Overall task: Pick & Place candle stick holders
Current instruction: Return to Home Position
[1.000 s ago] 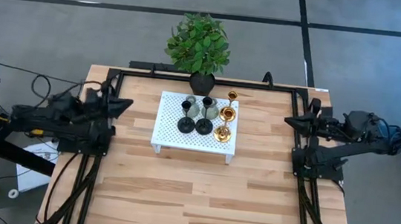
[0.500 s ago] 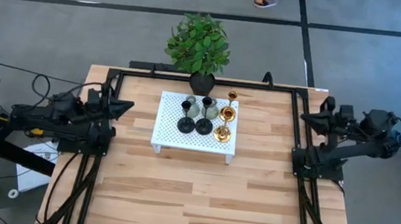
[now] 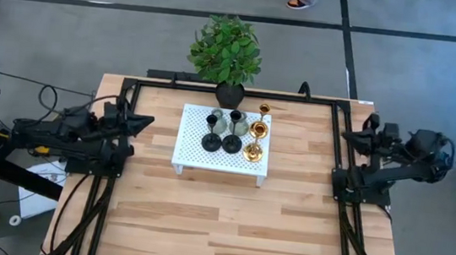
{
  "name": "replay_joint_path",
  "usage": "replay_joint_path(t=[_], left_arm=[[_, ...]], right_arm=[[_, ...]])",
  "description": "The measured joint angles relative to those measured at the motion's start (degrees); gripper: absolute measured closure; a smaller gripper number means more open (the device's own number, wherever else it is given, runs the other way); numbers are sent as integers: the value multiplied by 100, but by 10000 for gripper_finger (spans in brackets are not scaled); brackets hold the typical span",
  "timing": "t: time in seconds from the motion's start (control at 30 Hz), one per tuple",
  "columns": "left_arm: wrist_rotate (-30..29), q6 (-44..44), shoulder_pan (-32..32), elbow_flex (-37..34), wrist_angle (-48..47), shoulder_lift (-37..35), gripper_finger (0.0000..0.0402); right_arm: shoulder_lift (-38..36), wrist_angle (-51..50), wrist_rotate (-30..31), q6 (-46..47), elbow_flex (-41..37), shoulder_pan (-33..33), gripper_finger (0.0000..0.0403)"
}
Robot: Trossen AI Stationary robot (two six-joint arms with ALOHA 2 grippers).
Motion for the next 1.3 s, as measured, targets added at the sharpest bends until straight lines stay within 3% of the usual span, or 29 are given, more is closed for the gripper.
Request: replay_joint_path(t=[0.5,1.03,1.3], left_arm=[[24,-200,0,-9,-332,2,396],[185,-576,0,-11,-1754,4,396],[44,-394,0,-20,-2171,2,396]], right_arm=[[-6,1590,-383,849,-2139,9,403],[-9,1610,-411,1302,-3323,9,403],[-10,1630,-303,1340,-3361,-14,403]])
